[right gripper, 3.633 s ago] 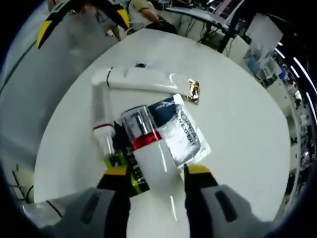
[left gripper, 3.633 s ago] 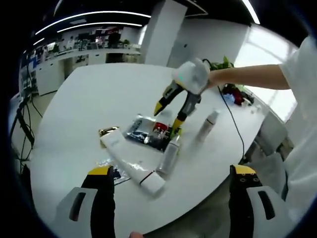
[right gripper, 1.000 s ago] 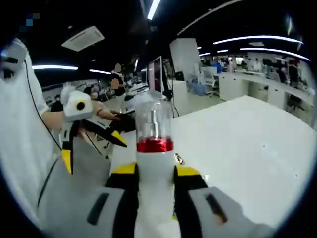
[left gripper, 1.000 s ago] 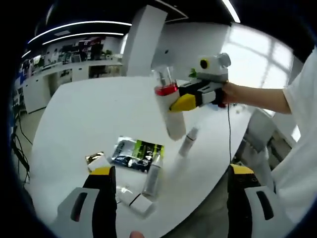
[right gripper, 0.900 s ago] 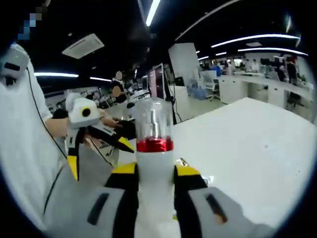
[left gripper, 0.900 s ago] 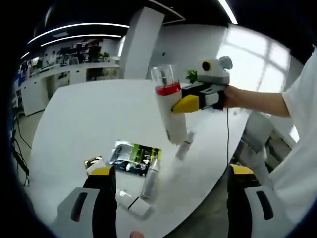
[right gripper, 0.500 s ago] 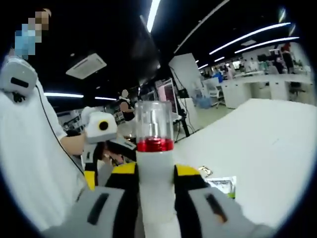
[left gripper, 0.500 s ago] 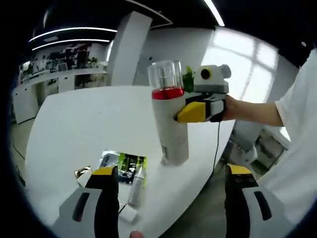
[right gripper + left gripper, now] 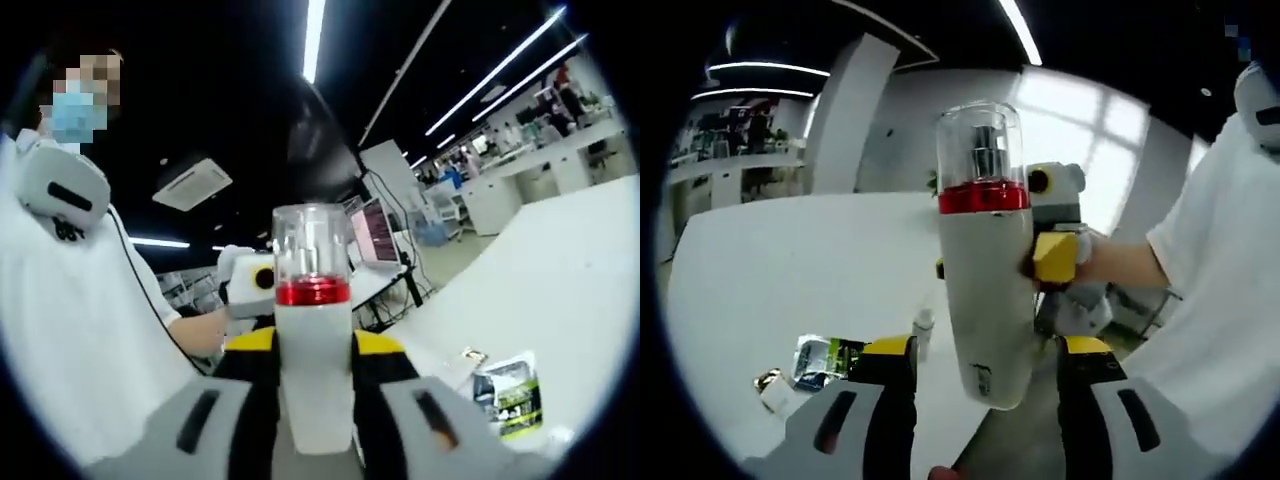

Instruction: Arrange the skincare products in the storage area until every visible bottle or jar stands upright without overlapping.

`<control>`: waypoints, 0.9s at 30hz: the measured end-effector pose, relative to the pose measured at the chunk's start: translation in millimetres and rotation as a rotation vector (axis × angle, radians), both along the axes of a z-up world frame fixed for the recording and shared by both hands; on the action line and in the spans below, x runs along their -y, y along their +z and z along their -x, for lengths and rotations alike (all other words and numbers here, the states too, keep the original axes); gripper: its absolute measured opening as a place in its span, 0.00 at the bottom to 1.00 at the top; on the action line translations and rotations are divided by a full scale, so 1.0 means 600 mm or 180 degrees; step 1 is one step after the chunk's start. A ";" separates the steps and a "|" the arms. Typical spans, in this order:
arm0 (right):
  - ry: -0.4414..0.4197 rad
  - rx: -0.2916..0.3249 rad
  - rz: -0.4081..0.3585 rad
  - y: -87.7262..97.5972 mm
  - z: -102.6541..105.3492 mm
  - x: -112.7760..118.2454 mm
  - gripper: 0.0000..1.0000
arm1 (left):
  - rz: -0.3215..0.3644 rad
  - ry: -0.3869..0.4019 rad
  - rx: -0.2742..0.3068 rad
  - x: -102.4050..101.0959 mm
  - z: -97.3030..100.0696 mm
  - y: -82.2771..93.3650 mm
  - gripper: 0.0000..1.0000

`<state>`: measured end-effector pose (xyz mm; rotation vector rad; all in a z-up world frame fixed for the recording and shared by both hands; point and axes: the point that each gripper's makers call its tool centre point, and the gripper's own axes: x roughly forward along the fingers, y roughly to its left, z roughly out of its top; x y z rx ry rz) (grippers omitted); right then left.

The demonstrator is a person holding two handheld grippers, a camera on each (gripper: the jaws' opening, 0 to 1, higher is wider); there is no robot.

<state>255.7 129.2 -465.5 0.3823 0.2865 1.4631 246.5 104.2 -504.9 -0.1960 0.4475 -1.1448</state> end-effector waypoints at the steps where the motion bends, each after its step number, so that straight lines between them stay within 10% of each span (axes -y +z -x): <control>1: -0.0009 0.0001 -0.0015 0.002 0.004 0.002 0.26 | 0.0095 -0.0047 0.0013 0.003 0.004 0.011 0.51; 17: -0.0351 -0.0036 -0.0244 0.023 0.026 0.042 0.27 | 0.0339 -0.0511 0.0222 0.042 0.020 0.050 0.27; 27: -0.0933 0.0197 -0.0438 0.062 0.001 0.061 0.32 | -0.0086 -0.0387 0.0392 0.061 0.006 0.031 0.26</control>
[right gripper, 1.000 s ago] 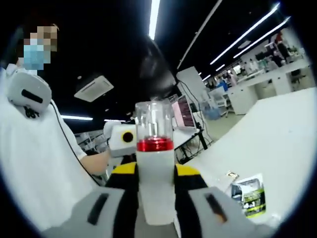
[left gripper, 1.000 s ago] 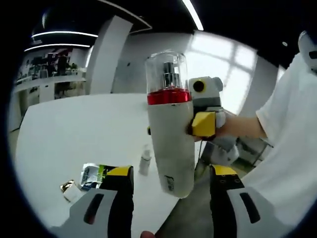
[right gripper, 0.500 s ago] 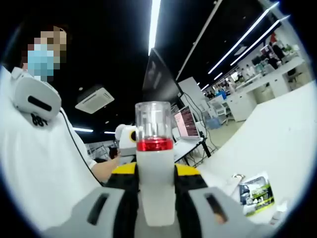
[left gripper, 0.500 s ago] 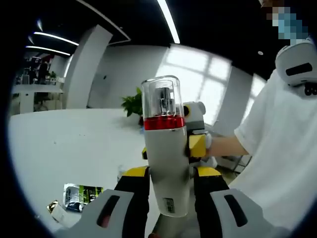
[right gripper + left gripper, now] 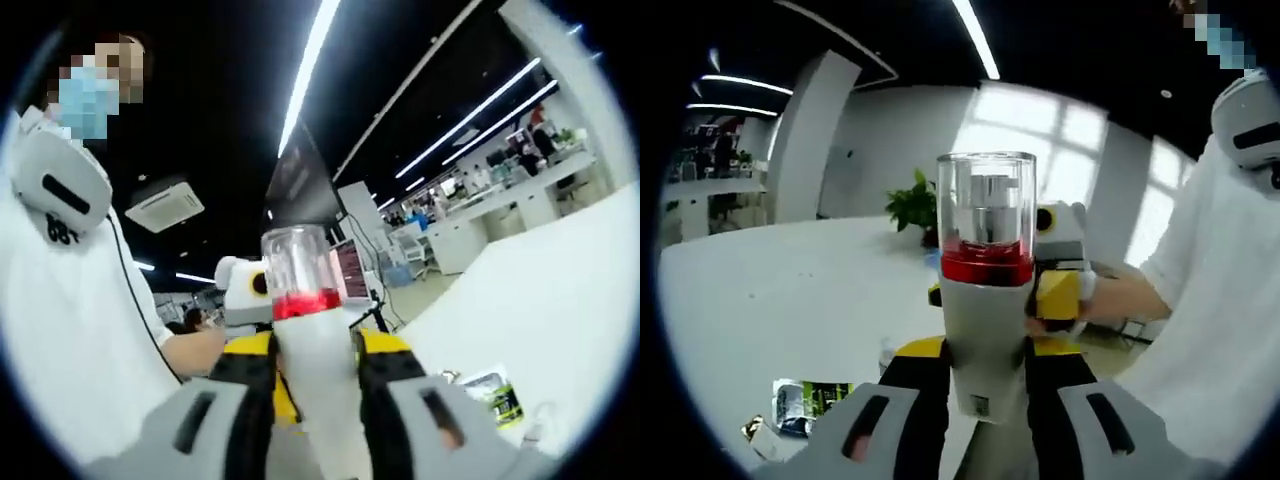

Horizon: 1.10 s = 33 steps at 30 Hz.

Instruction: Arrange the skincare products in the storage area until every visible bottle or jar stands upright without overlapping.

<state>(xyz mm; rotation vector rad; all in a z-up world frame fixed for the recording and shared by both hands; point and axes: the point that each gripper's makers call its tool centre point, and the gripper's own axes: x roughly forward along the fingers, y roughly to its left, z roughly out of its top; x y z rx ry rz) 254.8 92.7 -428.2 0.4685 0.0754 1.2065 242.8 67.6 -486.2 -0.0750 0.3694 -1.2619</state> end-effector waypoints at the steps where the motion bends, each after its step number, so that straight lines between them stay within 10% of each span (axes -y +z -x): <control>1: -0.0034 0.0068 -0.0043 0.010 -0.003 0.004 0.32 | -0.0093 -0.0010 0.0038 0.002 0.000 -0.007 0.26; 4: -0.0115 0.0318 0.0451 0.002 -0.008 0.011 0.30 | -0.0126 -0.0017 0.0013 0.009 0.000 -0.017 0.25; 17: -0.0263 0.0634 0.1076 0.009 0.001 0.021 0.29 | -0.0222 0.0004 0.0161 0.025 0.002 -0.022 0.25; 33: -0.0319 0.1367 0.1416 0.108 -0.098 0.029 0.29 | -0.0369 0.0088 0.0866 0.043 -0.140 0.075 0.25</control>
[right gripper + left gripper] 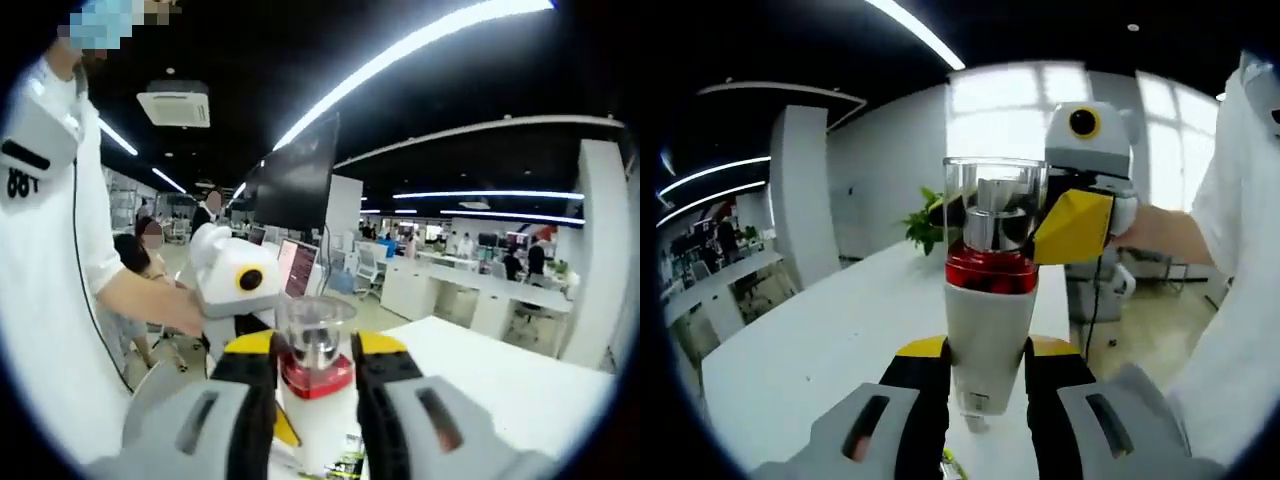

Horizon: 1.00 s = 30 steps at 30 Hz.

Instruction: Arrange the skincare products in the storage area until every visible bottle or jar stands upright without overlapping.

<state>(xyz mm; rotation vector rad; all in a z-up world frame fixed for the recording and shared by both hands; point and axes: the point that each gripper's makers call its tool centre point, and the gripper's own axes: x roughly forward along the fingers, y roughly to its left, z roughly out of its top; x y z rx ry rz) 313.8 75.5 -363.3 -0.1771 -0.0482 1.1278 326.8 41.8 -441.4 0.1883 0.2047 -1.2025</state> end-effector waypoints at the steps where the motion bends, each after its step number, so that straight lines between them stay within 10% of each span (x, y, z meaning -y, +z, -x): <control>1: -0.0009 0.0000 0.0039 -0.003 -0.009 0.003 0.29 | -0.0008 0.0013 0.0001 0.002 -0.008 -0.003 0.25; 30: -0.0313 -0.0470 0.0499 -0.157 -0.146 0.055 0.29 | -0.0376 -0.0052 -0.0304 0.051 -0.118 -0.144 0.25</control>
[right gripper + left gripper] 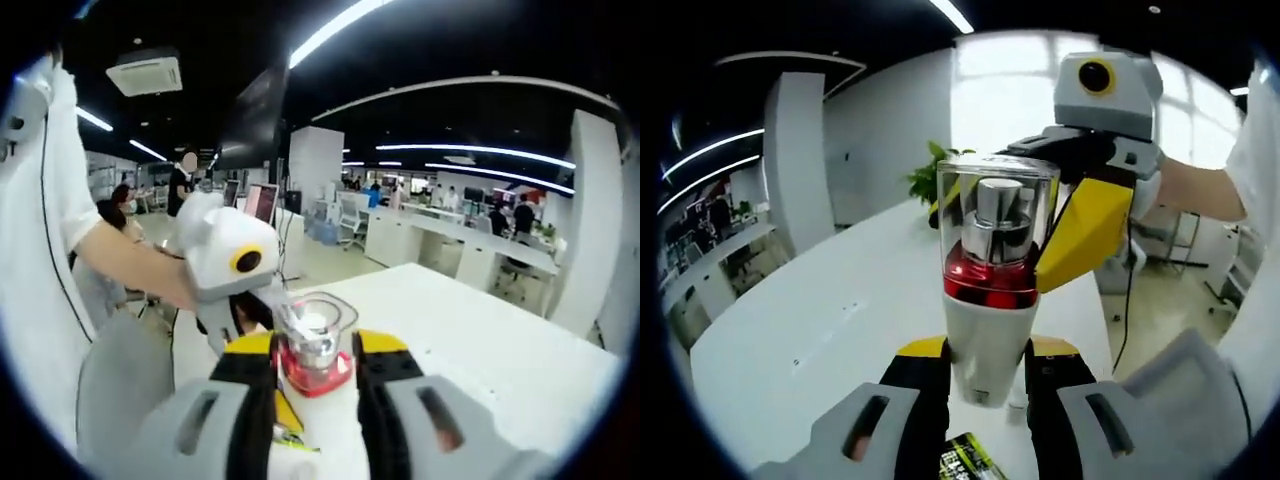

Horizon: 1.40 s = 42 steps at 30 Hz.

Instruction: Arrange the skincare products in the storage area until every visible bottle or jar stands upright without overlapping.

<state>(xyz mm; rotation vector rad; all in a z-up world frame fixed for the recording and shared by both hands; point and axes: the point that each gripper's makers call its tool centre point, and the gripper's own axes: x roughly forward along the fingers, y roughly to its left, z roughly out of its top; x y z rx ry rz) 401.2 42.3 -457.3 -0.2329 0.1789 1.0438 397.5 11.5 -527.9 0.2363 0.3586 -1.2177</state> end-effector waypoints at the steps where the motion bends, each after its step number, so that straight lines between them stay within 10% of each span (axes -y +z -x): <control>1: -0.0016 -0.0025 0.0000 -0.005 0.000 0.001 0.29 | -0.0015 -0.0006 -0.0018 0.000 -0.002 -0.006 0.25; 22: -0.0221 -0.0515 0.0190 -0.162 -0.051 0.029 0.29 | -0.0315 -0.0112 -0.0349 0.020 -0.042 -0.166 0.25; 42: -0.0185 -0.0624 0.0467 -0.236 -0.060 0.045 0.29 | -0.0453 -0.0108 -0.0464 0.036 -0.048 -0.237 0.25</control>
